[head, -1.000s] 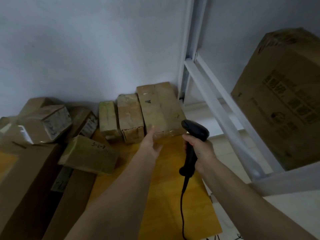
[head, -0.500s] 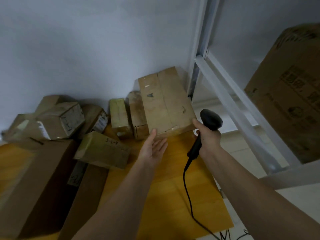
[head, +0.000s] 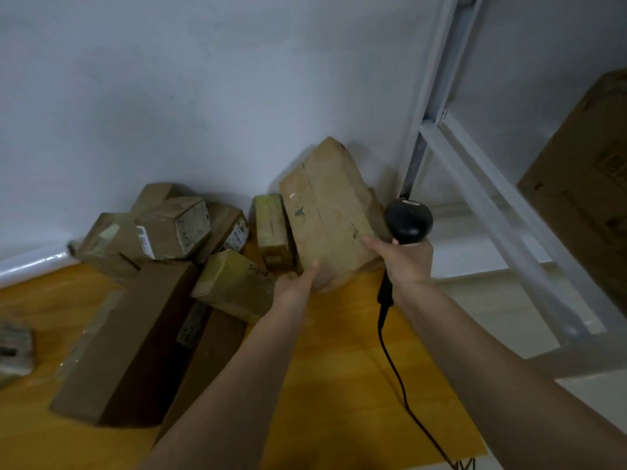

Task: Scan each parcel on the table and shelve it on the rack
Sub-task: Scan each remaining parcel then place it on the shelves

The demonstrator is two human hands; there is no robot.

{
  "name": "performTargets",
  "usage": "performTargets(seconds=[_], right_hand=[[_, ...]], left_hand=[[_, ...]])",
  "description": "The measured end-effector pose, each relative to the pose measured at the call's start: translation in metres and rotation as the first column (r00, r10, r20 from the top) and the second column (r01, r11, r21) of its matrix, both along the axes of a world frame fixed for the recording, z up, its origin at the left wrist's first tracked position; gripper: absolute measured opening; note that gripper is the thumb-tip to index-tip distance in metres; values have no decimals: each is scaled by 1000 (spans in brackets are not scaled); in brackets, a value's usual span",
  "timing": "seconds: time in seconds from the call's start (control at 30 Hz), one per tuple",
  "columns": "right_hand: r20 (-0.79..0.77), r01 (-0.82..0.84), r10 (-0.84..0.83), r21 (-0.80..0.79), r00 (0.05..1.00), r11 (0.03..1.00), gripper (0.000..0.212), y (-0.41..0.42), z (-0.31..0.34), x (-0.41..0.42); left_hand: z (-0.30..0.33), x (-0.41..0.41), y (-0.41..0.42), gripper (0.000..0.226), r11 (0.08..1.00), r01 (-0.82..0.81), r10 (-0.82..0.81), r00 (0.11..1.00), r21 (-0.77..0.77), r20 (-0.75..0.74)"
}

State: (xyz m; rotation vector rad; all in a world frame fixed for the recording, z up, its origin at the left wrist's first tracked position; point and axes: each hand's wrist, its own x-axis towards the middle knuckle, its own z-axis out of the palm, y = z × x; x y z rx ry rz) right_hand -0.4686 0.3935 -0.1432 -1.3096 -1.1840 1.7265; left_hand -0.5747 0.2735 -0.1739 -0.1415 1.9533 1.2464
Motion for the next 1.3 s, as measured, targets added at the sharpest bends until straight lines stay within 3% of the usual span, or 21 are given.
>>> performTargets(seconds=[0.07, 0.1, 0.2, 0.3, 0.47, 0.67, 0.77, 0.9, 1.1, 1.2, 1.3], right_hand=[[13, -25, 25, 79, 1000, 997, 51, -9, 2, -3], [21, -39, 37, 102, 999, 994, 56, -14, 3, -5], [40, -94, 89, 136, 995, 986, 68, -26, 4, -9], [57, -187, 181, 140, 982, 972, 61, -31, 3, -7], [5, -241, 241, 47, 970, 969, 46, -36, 1, -2], [-3, -310, 310, -20, 951, 950, 28, -47, 4, -3], [-37, -364, 363, -80, 931, 928, 26, -53, 8, -7], [-62, -401, 397, -156, 916, 903, 27, -61, 10, -11], [-73, -313, 305, -153, 950, 937, 24, -54, 13, -11], [-74, -268, 259, -150, 963, 952, 21, -46, 19, -10], [-25, -261, 260, -97, 965, 960, 23, -41, 24, -9]], left_hand=[[19, 0, 9, 62, 998, 68, -63, 966, 14, -250], [29, 2, 13, 58, 992, 104, -79, 951, 69, -298], [52, 12, 21, 46, 968, 134, -70, 956, 214, -285], [57, 18, 21, 33, 966, 146, -77, 950, 212, -303], [59, 14, 13, 66, 988, 82, -44, 963, 133, -265], [59, 0, 16, 98, 993, 2, -36, 958, -118, -284], [52, -5, 12, 102, 985, -77, 30, 959, -157, -281], [39, -8, -1, 84, 969, -195, 132, 928, -154, -347], [43, -16, -21, 71, 955, -296, 271, 864, 8, -425], [52, -18, -34, 66, 940, -265, 319, 905, 217, -279], [63, -24, -49, 65, 936, -170, 224, 963, 308, -147]])
